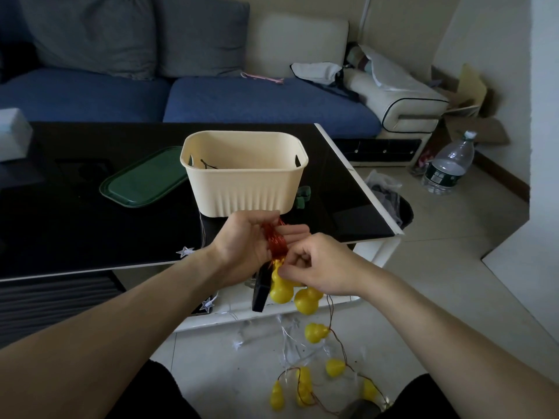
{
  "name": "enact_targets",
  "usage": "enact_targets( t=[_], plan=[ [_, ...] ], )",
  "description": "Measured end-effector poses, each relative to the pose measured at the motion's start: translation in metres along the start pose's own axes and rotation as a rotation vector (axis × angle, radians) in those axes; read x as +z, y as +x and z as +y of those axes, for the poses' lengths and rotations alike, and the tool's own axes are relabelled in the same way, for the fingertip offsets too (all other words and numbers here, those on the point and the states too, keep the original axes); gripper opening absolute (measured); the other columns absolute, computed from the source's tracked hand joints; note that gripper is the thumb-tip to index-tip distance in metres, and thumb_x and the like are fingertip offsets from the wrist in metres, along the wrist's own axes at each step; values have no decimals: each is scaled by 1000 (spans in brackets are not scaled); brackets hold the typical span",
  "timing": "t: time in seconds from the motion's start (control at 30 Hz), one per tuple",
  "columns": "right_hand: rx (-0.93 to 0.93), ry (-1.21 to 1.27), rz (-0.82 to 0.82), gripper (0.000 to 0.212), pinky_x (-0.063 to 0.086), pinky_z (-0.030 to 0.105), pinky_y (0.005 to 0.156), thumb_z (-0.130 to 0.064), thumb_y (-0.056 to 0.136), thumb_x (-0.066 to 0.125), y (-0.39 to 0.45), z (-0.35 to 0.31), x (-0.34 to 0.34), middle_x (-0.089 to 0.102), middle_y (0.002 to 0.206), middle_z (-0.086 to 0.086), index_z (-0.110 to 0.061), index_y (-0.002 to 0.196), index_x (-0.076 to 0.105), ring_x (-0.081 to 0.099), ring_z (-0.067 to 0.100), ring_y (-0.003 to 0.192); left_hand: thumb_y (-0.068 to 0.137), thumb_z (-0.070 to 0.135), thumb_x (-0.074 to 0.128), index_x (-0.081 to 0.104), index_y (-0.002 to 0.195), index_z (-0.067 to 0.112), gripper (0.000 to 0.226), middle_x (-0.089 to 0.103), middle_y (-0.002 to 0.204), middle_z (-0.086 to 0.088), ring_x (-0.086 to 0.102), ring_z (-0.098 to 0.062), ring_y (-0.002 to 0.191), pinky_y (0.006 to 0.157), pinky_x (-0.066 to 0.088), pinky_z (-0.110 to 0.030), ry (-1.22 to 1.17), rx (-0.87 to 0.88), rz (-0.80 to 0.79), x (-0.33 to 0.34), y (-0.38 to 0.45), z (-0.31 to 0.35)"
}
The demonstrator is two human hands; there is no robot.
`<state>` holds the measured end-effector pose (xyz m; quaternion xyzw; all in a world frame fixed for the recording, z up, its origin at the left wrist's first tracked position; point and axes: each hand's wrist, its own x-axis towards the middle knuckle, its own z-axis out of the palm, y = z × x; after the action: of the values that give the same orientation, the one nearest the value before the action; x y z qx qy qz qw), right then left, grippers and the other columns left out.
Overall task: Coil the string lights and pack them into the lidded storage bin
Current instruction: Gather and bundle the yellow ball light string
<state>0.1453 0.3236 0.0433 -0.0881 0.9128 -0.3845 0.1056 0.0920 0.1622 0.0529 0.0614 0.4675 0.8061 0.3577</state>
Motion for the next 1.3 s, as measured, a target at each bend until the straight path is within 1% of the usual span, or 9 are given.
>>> enact_targets(
  t=[0.1,0.17,0.33,0.5,0.67,0.83,0.93,1.07,1.3],
  plan=[
    [-9,-15,-67,12,42,5,60,-18,90,74,-3,-5,1,66,67,-4,-6,90,73,57,-15,63,99,14,41,70,82,6,34,72,95,-21,70,-30,87,82,52,-39,228,-1,1,-4,2,-5],
    [-15,7,-60,9,47,11,62,-16,91,73,-4,-7,1,71,73,5,-7,91,74,60,-8,63,99,17,45,69,78,3,35,67,83,-18,64,-28,76,73,48,-35,338,-24,29,-6,3,-11],
    [-53,26,53,9,58,29,67,-14,86,75,-3,-3,-5,75,70,-2,-15,77,76,71,10,67,105,33,39,66,91,-3,47,66,82,-28,62,-30,66,67,50,-36,631,-115,-28,-6,-1,-20],
    [-79,44,162,16,53,21,63,-26,75,87,1,-4,-6,73,68,-6,-20,71,74,69,3,66,104,47,32,59,73,5,59,52,51,-10,35,-16,40,48,26,-26,720,-157,-7,-4,-2,-17],
    [-31,189,23,21,51,23,63,-29,77,86,1,2,-13,71,70,2,-15,78,70,65,10,65,106,44,31,50,45,18,68,37,46,-3,23,-15,42,47,17,-30,821,-209,-77,-2,-8,-6],
    [-19,217,-32,28,57,34,73,-17,75,89,6,10,-6,74,82,8,-11,93,68,70,16,75,102,46,40,47,58,9,58,35,50,-6,20,-15,44,45,16,-27,839,-250,-92,-14,-9,-5],
    [-6,223,-79,28,56,26,71,-14,75,89,8,11,-4,73,83,0,-15,94,67,68,8,74,100,38,49,49,59,9,50,38,51,-4,22,-13,43,43,18,-24,832,-242,-140,-20,-12,-3],
    [67,119,-126,22,56,30,73,-26,76,88,11,16,-3,73,83,-6,-22,90,72,65,1,75,97,12,54,56,65,7,33,50,51,-2,33,-13,43,50,22,-28,799,-195,-171,-24,-15,0],
    [82,124,-128,8,55,35,83,-21,85,79,13,13,5,73,89,2,-16,90,74,65,7,82,99,8,53,60,82,4,19,63,61,-2,56,-10,51,49,43,-19,756,-182,-186,-31,-15,-1]
  ],
)
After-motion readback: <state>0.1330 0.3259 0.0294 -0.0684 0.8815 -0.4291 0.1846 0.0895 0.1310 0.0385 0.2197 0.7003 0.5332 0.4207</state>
